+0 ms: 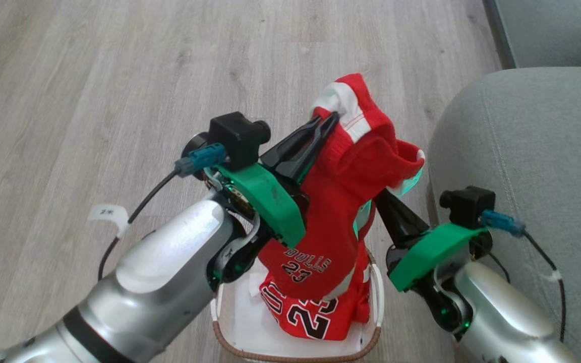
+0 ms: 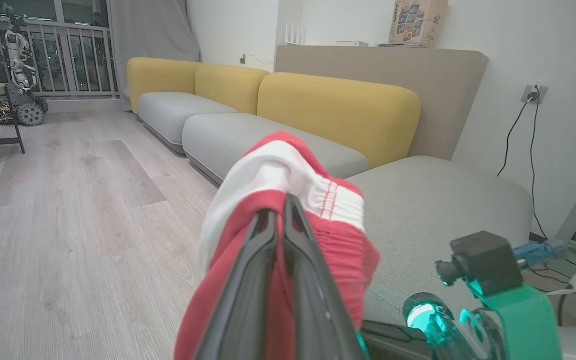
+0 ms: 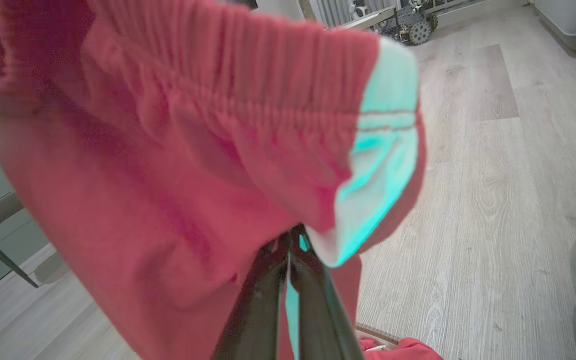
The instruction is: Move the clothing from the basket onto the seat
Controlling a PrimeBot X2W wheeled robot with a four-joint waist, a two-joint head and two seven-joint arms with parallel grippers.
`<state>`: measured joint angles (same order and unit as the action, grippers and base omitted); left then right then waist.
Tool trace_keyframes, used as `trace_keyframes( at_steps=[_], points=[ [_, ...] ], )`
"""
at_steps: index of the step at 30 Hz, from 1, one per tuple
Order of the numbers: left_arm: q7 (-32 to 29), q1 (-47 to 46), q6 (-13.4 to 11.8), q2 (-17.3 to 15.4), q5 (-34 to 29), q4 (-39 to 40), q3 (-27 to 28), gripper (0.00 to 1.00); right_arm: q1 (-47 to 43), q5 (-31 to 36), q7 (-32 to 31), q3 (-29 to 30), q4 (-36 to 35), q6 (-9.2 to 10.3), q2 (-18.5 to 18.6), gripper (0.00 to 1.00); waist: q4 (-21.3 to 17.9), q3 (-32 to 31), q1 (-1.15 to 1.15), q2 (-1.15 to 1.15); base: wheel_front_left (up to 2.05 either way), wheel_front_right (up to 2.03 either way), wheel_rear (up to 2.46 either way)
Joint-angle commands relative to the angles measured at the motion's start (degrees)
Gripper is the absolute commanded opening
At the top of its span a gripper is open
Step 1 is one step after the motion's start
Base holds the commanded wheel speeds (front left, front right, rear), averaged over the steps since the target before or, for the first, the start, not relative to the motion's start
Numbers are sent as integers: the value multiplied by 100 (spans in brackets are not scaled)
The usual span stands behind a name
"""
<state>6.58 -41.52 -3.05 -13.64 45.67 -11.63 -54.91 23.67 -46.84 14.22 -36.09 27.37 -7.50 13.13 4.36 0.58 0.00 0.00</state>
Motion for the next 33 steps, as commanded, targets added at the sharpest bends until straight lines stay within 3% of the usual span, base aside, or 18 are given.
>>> trace_keyframes(
  at_steps=[1,14,16,18,19,33],
  points=[
    [67,-241,-20,-137,67,123,308,0,41,75,77,57,-287,1,42,0,-33,11,0,0,0,0,0],
    [171,-17,-74,-286,138,-85,330,0,-637,801,77,909,-1611,1,185,0,-352,29,0,0,0,0,0],
    [185,51,-83,-304,162,-113,324,21,-683,895,77,1062,-1776,1,184,0,-412,21,0,0,0,0,0],
    [193,109,-93,-316,184,-125,317,77,-714,986,77,1200,-1932,1,187,0,-471,35,0,0,0,0,0],
    [189,136,-89,-316,202,-131,309,100,-728,1029,77,1267,-2005,1,190,0,-495,42,0,0,0,0,0],
    [350,435,-65,-378,151,23,139,100,-726,1455,78,1914,-2793,1,336,0,-1090,154,0,0,0,0,0]
  ],
)
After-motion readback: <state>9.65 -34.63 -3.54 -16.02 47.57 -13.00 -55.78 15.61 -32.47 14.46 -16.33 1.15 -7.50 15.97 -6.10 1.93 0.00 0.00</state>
